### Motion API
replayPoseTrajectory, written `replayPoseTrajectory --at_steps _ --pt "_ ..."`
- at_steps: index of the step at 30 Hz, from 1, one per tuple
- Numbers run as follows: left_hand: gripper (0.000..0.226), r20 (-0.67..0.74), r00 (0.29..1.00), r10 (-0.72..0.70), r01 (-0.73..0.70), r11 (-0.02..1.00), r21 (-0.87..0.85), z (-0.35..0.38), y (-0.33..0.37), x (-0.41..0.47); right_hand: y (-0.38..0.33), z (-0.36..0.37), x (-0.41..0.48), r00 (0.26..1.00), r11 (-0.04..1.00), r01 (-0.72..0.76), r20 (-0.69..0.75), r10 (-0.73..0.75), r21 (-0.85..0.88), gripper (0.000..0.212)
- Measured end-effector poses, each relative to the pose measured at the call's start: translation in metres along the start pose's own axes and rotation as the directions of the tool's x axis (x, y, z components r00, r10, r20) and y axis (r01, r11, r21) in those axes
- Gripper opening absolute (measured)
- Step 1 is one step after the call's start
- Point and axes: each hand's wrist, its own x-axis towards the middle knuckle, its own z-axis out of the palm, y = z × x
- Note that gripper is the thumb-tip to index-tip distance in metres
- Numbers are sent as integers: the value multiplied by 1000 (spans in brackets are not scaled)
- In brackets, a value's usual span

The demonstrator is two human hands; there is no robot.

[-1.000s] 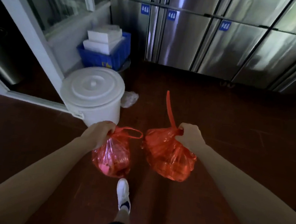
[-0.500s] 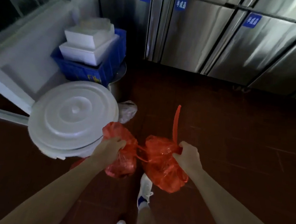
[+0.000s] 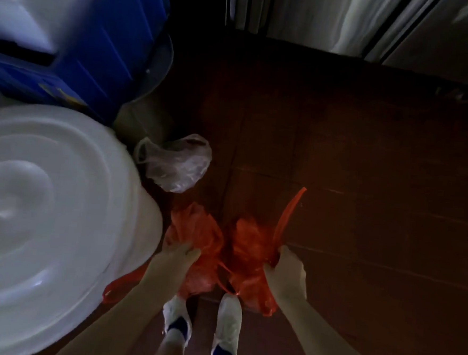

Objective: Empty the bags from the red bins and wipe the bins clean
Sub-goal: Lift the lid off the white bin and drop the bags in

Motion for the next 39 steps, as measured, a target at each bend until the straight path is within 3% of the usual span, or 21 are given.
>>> replayPoseTrajectory --at_steps 5,10,14,17,22,27,31,35,39 --pt "43 15 999 49 -50 995 87 79 -44 105 18 72 116 999 999 -47 7 48 -16 34" --pt "31 45 999 -22 17 994 106 145 -78 167 32 135 192 994 995 -97 54 98 -25 35" --pt "41 153 973 -173 152 979 139 160 -90 182 36 158 207 980 991 -76 173 94 -111 57" --pt "45 63 978 -198 196 980 27 147 -86 170 23 149 186 991 986 -18 129 40 -165 66" --pt "33 -85 959 -269 242 940 -242 71 -64 140 -34 111 136 966 961 246 118 -231 -129 48" --pt "22 -361 894 -264 115 915 -386 -26 -51 91 -120 72 81 848 848 525 116 -516 -65 35" --pt "22 -563 738 -373 138 900 -414 -90 -74 23 -193 63 33 662 658 749 119 -740 -80 29" --pt "26 -554 546 -628 373 775 -511 -107 -135 -57 -256 82 -14 530 527 847 206 -823 -73 31" --pt "47 -456 479 -750 555 662 -504 -93 -209 -123 -309 127 -44 406 384 913 378 -832 -136 40"
